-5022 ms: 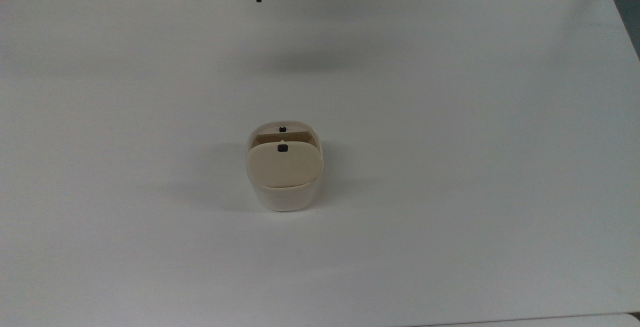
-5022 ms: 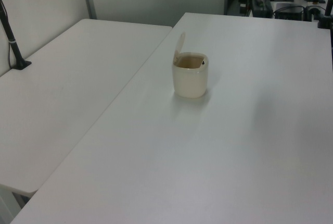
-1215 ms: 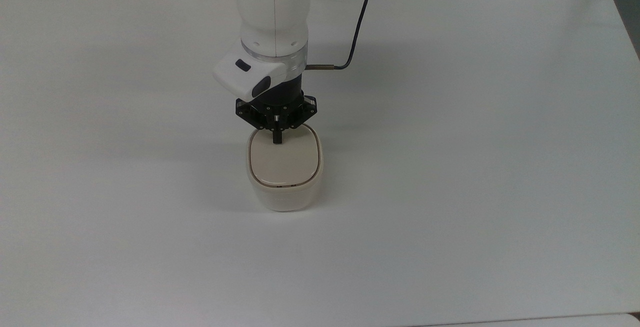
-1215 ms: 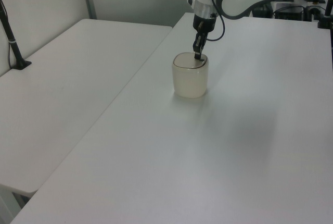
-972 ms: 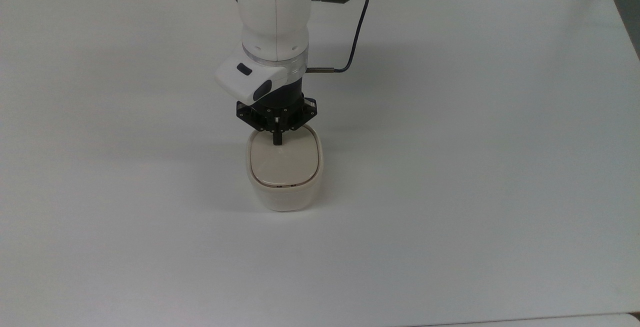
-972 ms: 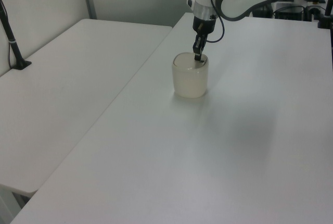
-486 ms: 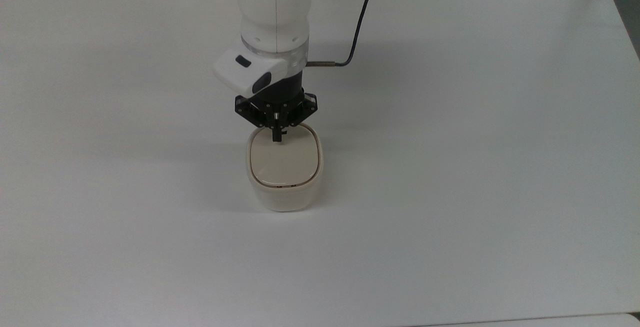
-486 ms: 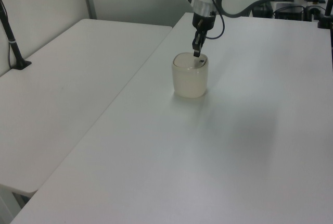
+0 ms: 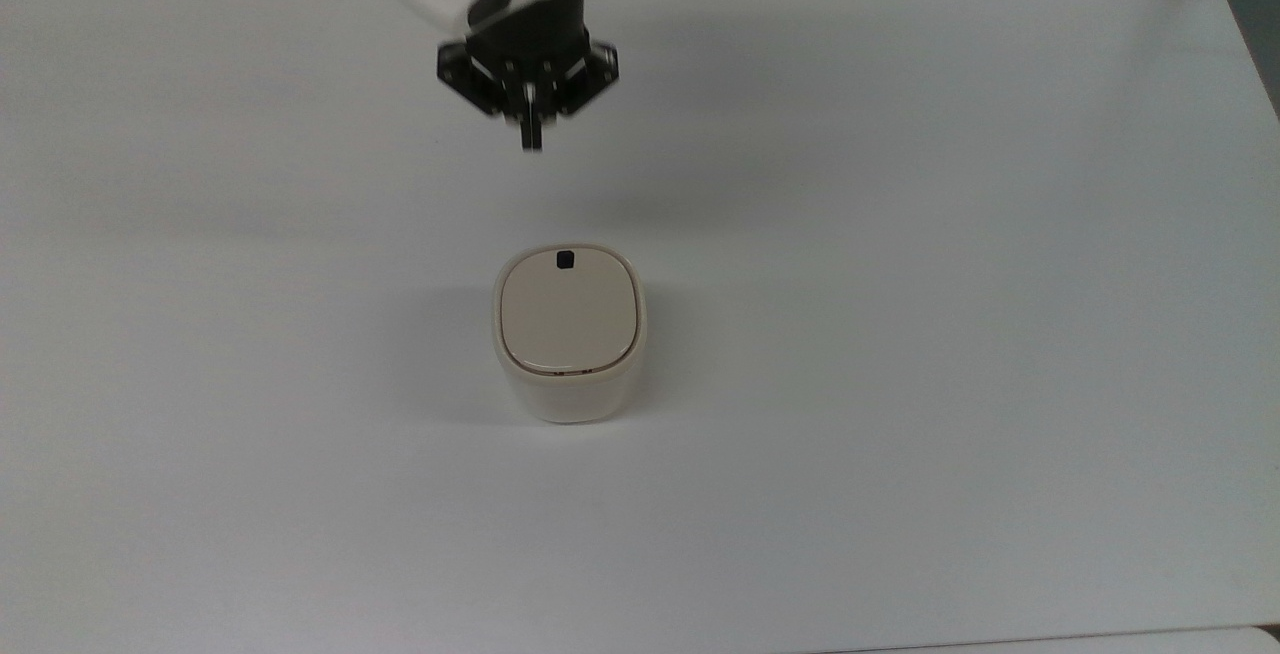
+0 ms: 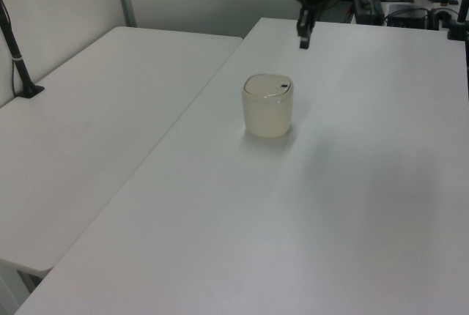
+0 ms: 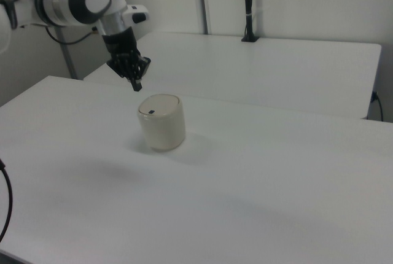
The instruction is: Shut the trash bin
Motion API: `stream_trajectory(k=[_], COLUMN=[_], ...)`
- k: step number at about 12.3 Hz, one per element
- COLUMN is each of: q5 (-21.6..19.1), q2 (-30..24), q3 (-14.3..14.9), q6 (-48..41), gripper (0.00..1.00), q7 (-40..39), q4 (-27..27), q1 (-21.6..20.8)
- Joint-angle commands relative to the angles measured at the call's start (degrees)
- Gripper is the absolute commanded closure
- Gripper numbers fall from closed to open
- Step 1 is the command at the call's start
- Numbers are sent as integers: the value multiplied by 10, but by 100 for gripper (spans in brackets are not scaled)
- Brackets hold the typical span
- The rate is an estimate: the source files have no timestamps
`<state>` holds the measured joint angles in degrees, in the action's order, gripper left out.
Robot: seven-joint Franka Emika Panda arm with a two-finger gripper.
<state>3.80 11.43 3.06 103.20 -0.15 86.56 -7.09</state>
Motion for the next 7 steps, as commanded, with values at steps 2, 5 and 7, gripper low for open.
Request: stream_trajectory(k=[2,5,7], q5=[2,2,2], q2=[-71,-78,-78], q3=[7,7,7], q6=[-90,-99,-107], gripper=[93,87,69], q7=[-15,-13,-12], q4=[26,29,29], q1=[1,10,10])
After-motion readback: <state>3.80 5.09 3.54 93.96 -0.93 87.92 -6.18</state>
